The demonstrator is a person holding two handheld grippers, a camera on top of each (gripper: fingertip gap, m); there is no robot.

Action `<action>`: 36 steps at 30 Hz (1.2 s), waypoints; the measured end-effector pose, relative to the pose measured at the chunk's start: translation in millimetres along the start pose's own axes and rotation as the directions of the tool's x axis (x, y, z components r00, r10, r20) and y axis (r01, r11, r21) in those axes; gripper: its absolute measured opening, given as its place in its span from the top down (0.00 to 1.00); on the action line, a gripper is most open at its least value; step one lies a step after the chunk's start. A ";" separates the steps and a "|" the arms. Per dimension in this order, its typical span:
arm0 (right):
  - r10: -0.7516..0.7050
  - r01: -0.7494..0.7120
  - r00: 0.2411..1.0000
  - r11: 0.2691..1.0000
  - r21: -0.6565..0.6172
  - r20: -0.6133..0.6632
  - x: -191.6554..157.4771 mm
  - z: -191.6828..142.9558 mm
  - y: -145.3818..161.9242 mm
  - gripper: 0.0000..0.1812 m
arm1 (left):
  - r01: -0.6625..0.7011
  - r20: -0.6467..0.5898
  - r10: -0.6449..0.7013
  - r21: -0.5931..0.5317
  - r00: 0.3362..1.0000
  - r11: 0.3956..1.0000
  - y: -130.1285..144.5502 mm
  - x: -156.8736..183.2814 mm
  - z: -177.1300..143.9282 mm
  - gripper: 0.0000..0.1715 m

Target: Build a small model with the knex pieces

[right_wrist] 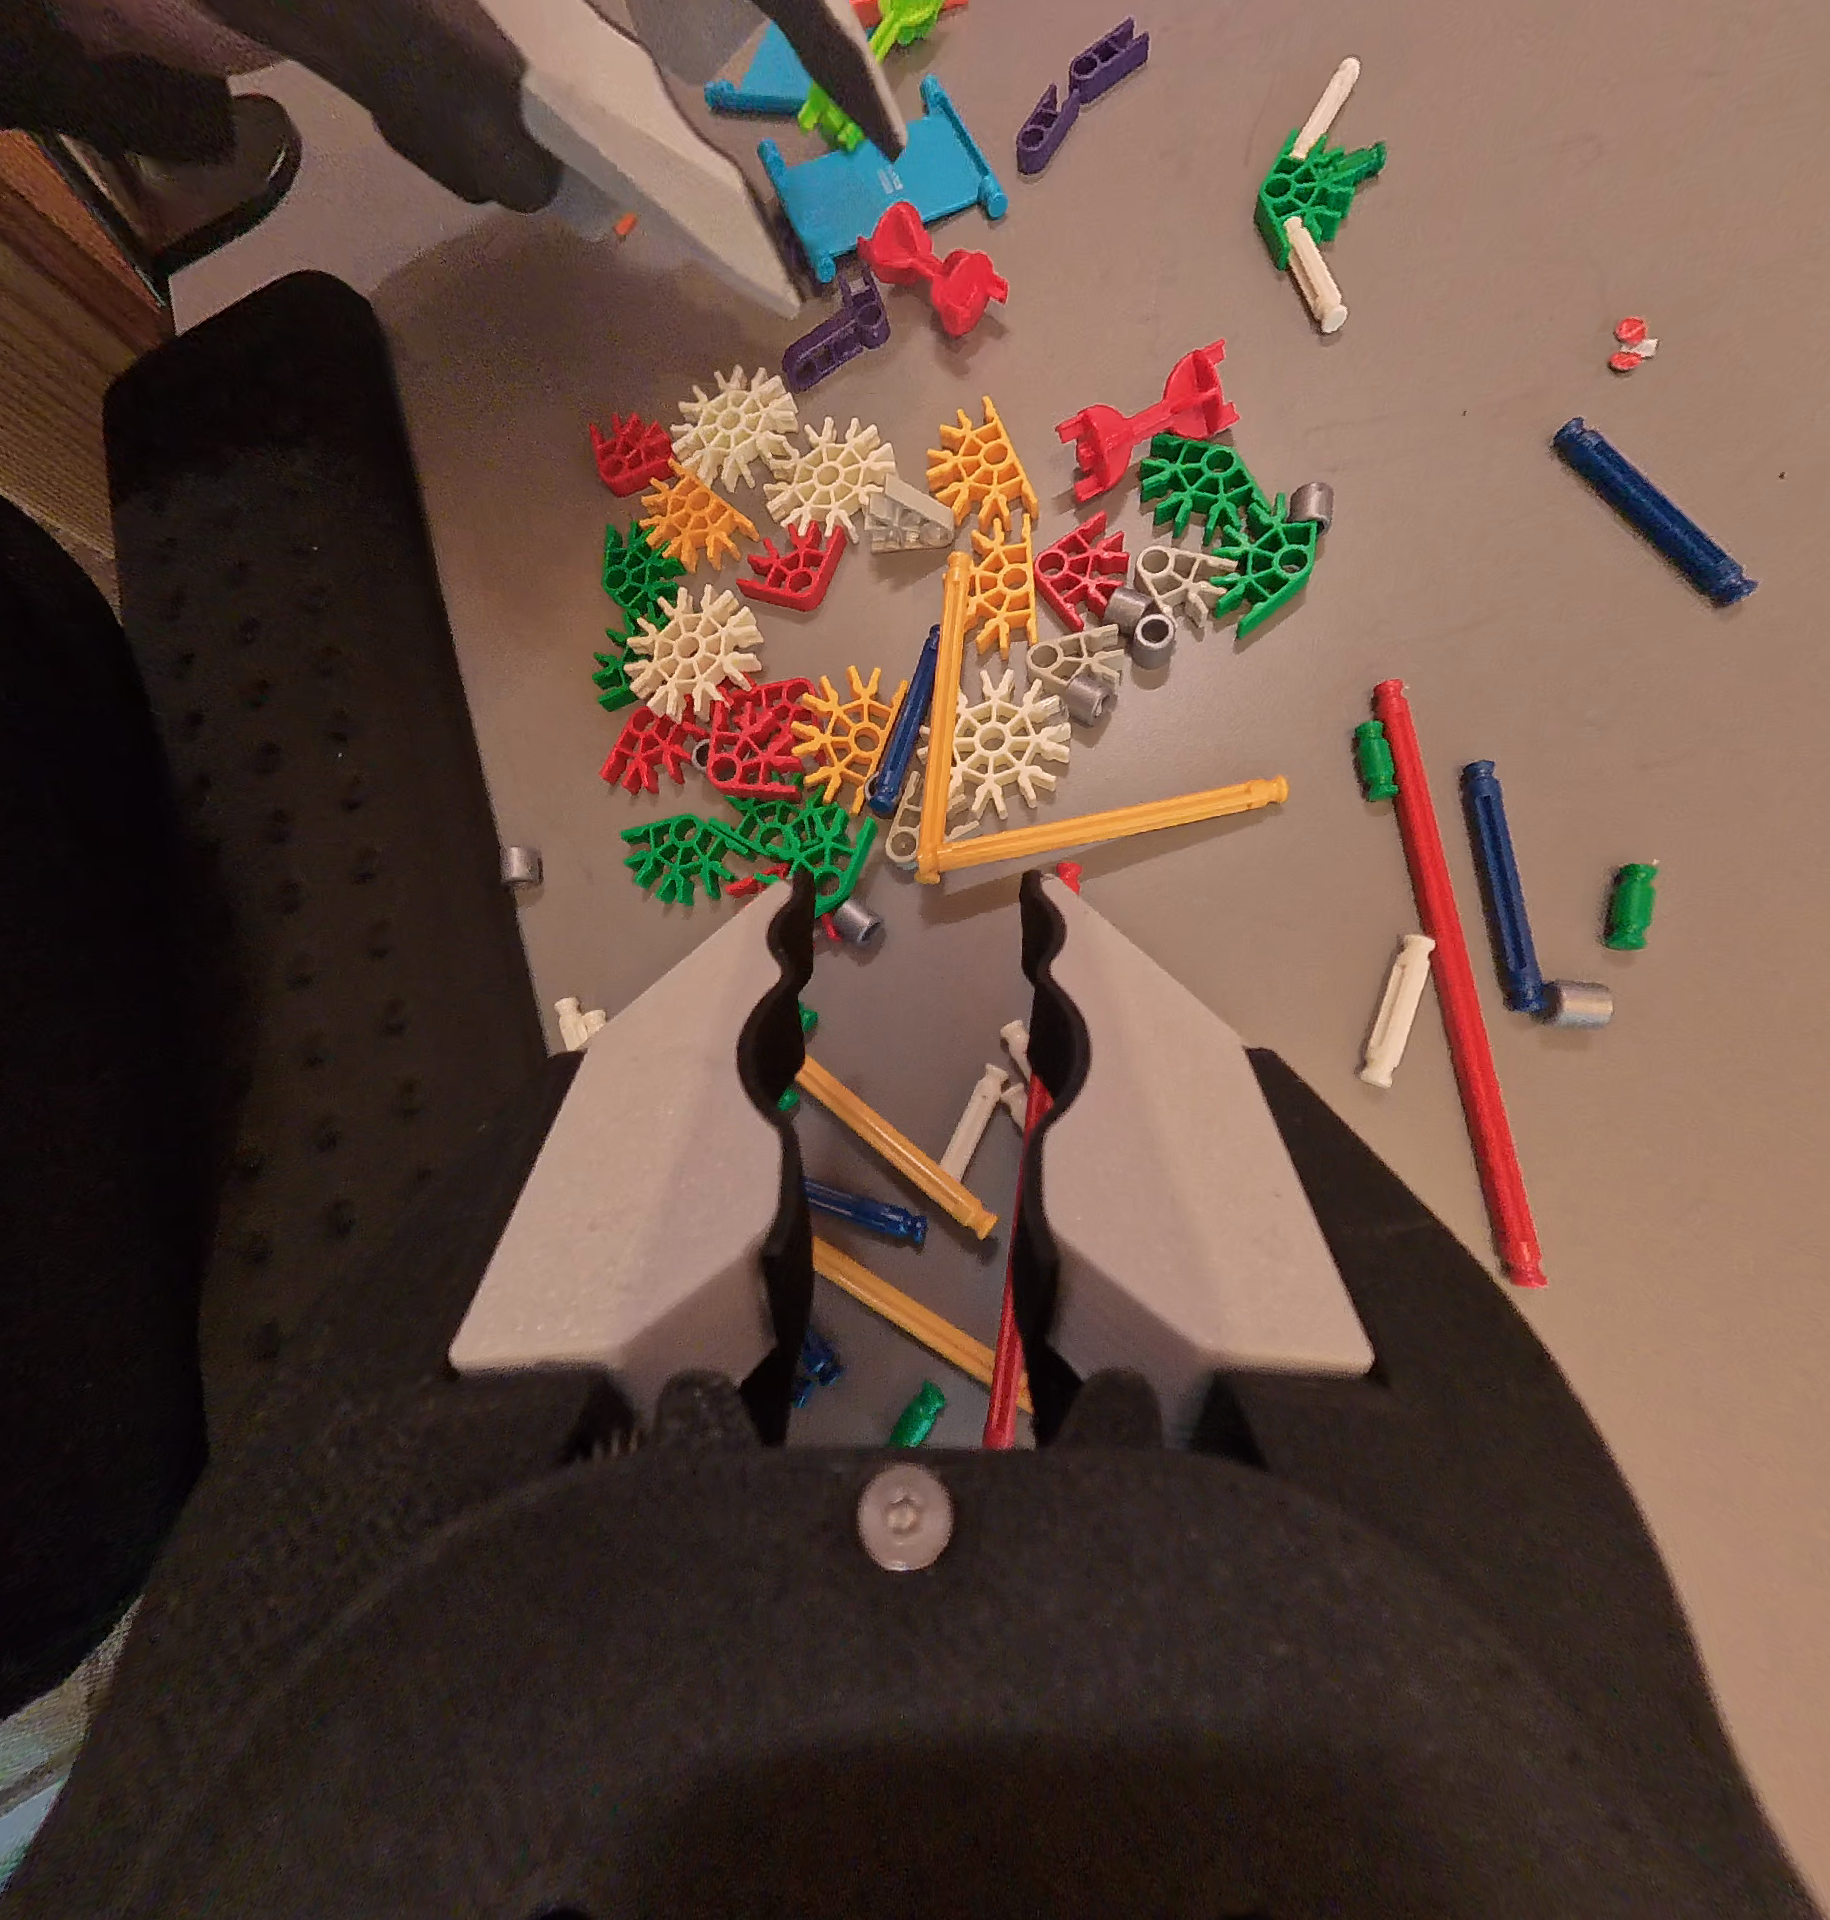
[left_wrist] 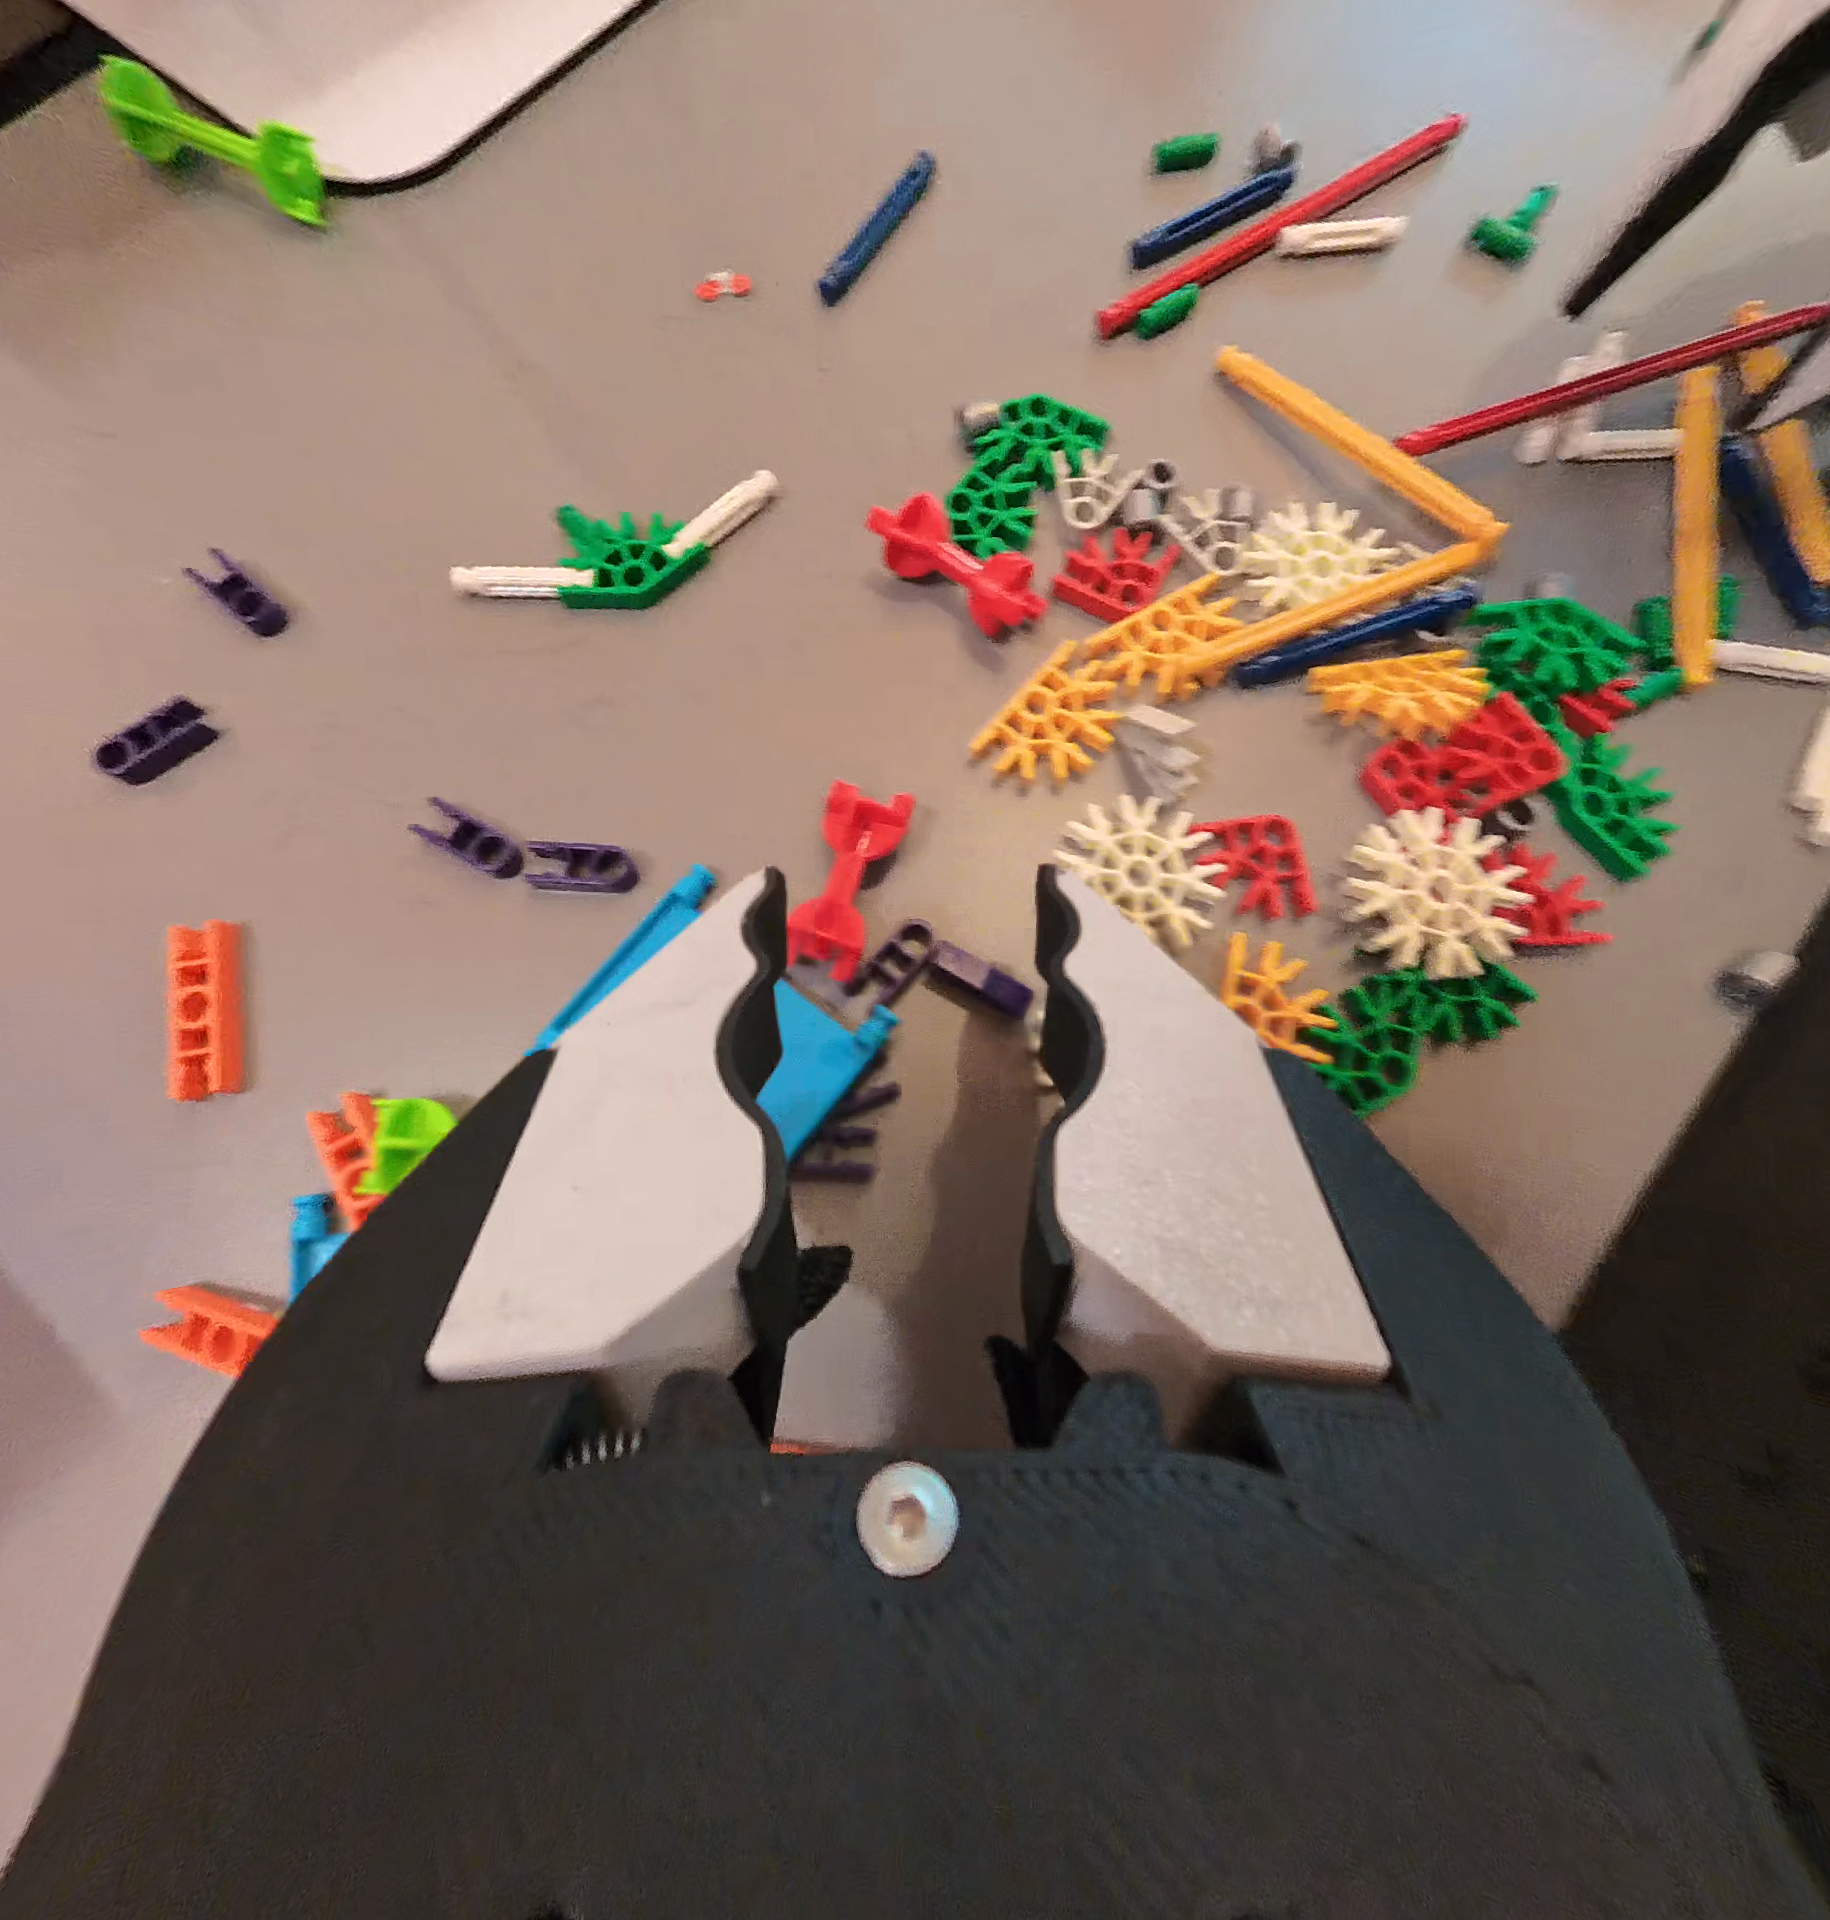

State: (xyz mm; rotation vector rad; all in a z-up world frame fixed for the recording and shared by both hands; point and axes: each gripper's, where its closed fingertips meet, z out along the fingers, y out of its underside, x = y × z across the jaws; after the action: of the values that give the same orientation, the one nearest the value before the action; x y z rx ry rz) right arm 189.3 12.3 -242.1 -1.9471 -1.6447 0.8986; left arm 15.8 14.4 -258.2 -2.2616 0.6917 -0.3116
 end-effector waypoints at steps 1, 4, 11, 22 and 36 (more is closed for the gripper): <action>0.000 0.000 1.000 1.000 0.001 -0.002 0.5 0.8 -1.7 0.79 | -0.012 0.015 0.012 -0.007 1.000 1.000 0.3 -5.1 4.1 0.74; -0.005 0.005 1.000 1.000 0.001 -0.002 -0.3 3.8 -6.7 0.79 | -0.065 0.015 0.066 -0.058 0.998 0.996 6.3 -8.3 19.3 0.81; 0.003 -0.003 1.000 1.000 -0.003 -0.008 -0.9 3.7 -6.9 0.79 | -0.149 -0.039 0.148 -0.026 0.988 0.988 8.1 14.8 20.6 0.98; -0.013 0.013 1.000 1.000 -0.004 0.011 2.0 4.9 -7.7 0.79 | -0.111 -0.136 0.098 -0.094 0.986 0.989 45.8 39.5 -23.7 0.93; -0.046 0.046 0.999 0.999 0.002 0.015 1.4 2.4 -16.0 0.79 | 0.344 0.382 -0.329 0.032 0.863 0.939 69.7 -137.1 -59.6 0.73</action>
State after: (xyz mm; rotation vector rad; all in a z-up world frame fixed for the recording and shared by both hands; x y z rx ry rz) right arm 176.6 16.7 -232.9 -1.8982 -1.6899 0.8983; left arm -148.8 16.4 -268.6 -2.3791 0.0945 -0.0127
